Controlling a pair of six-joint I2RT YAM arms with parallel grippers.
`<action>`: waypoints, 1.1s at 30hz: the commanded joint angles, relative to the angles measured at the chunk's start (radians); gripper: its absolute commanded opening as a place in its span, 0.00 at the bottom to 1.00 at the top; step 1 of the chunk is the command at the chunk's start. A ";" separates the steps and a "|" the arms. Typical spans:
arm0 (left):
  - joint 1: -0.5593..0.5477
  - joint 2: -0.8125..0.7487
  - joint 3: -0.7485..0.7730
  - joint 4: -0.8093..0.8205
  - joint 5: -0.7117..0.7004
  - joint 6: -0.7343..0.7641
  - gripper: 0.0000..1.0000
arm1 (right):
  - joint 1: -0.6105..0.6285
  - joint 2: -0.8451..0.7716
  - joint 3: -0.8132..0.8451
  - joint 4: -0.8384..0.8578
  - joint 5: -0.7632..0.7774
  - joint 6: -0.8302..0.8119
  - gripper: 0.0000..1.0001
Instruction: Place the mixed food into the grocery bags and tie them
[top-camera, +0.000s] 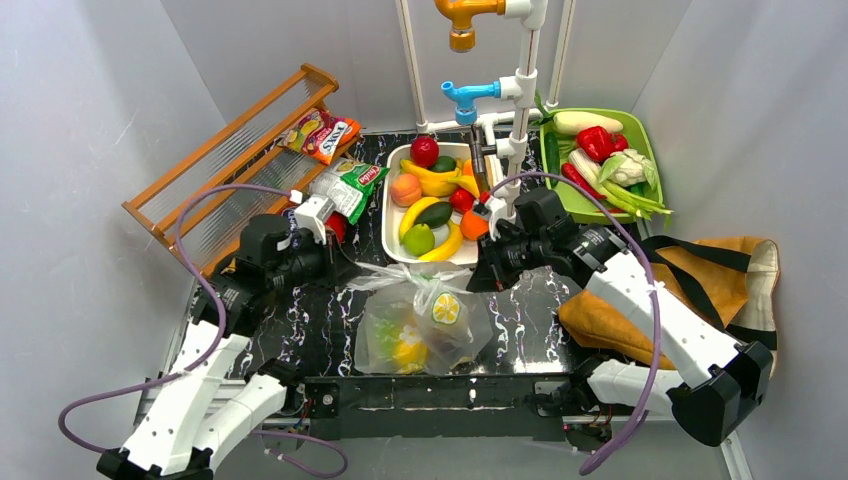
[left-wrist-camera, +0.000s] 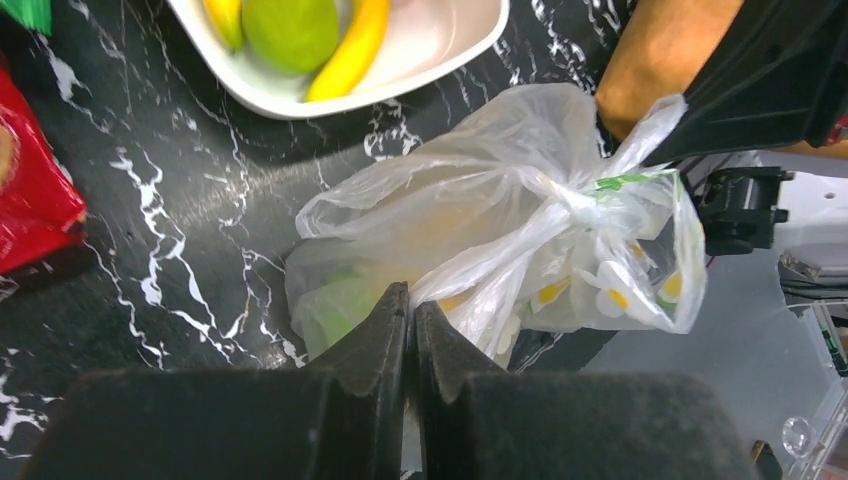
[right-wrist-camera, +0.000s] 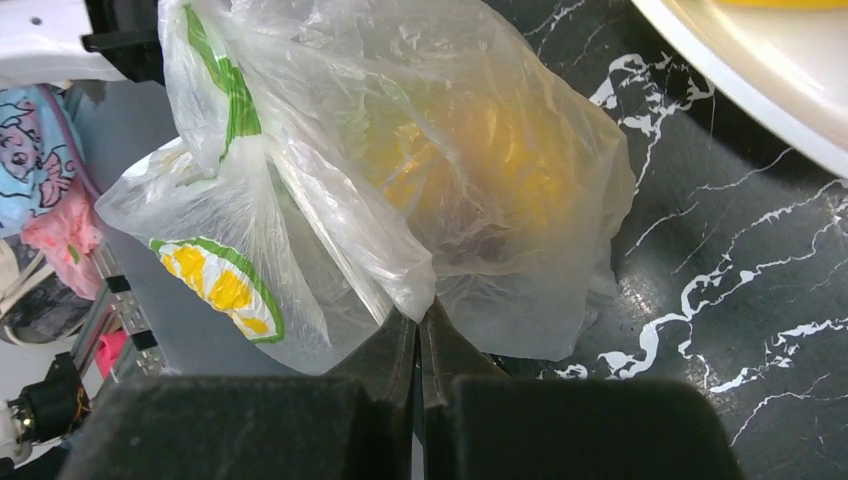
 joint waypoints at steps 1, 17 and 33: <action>0.018 -0.041 -0.066 0.098 -0.107 -0.019 0.00 | -0.002 -0.085 -0.072 -0.004 0.104 -0.035 0.01; 0.018 0.111 0.112 0.108 -0.011 0.008 0.64 | -0.002 -0.047 0.191 -0.184 0.404 0.052 0.56; 0.018 0.195 0.274 0.117 -0.072 -0.026 0.98 | -0.117 -0.057 0.460 -0.565 0.981 0.271 0.86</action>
